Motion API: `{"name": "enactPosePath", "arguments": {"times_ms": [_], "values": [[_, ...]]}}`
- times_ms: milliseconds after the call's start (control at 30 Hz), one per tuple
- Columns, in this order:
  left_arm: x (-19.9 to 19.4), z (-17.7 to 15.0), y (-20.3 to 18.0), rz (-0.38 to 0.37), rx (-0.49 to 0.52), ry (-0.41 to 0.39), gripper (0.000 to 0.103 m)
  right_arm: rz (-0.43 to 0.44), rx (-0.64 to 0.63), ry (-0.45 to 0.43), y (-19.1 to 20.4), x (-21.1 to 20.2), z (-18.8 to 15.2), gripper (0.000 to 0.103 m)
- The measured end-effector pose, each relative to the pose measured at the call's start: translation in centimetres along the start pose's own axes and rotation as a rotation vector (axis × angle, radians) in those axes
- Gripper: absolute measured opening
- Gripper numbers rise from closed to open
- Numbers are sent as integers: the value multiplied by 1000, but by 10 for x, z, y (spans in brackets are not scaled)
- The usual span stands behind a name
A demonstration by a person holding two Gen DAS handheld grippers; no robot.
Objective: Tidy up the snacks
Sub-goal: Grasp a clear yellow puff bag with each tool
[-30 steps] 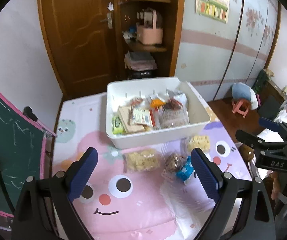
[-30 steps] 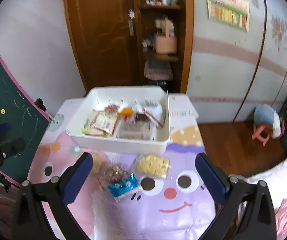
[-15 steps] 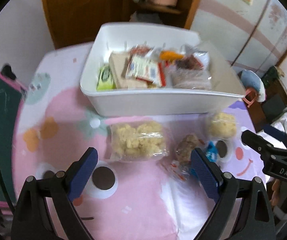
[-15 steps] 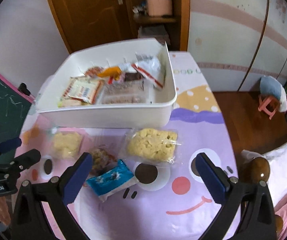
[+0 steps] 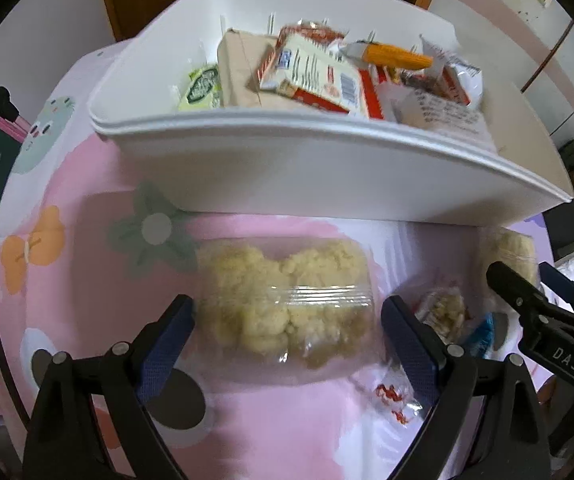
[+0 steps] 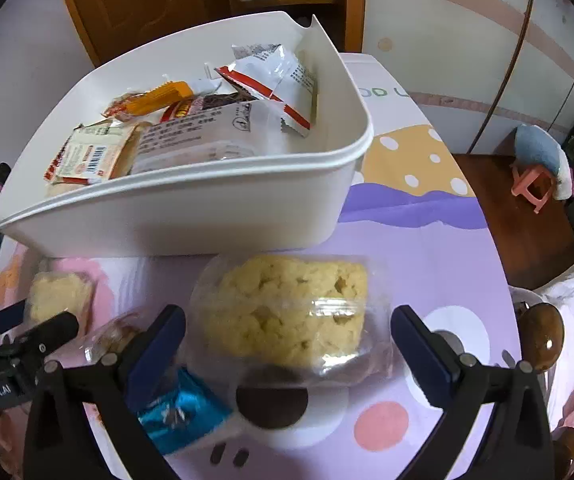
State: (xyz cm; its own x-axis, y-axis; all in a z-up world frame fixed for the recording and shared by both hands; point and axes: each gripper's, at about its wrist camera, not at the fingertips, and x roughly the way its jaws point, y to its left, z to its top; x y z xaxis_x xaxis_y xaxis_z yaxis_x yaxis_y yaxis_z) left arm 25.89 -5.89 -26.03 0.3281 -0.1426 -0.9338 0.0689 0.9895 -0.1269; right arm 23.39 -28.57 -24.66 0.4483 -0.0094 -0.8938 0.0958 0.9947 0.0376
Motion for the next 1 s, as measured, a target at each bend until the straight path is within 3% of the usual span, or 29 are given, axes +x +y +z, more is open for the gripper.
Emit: {"name": "enactPosePath", "arguments": {"times_ms": [333,433,667,767,1000], "values": [[14,-3,-2,42,-17,-36,94,-59,-64,-25,15,8,-1,103],[14,-7,-5,51,-25,-49,92,-30,-33,36,12,19,-2,103],[2,-14,6,53,-60,-73,69,-46,-44,28,14,21,-9,98],[-4,-19,12,53,-74,-83,66,-42,-53,13,15,15,-12,85],[-30,-34,29,62,-112,-103,63,-54,-53,15,16,1,-25,83]]}}
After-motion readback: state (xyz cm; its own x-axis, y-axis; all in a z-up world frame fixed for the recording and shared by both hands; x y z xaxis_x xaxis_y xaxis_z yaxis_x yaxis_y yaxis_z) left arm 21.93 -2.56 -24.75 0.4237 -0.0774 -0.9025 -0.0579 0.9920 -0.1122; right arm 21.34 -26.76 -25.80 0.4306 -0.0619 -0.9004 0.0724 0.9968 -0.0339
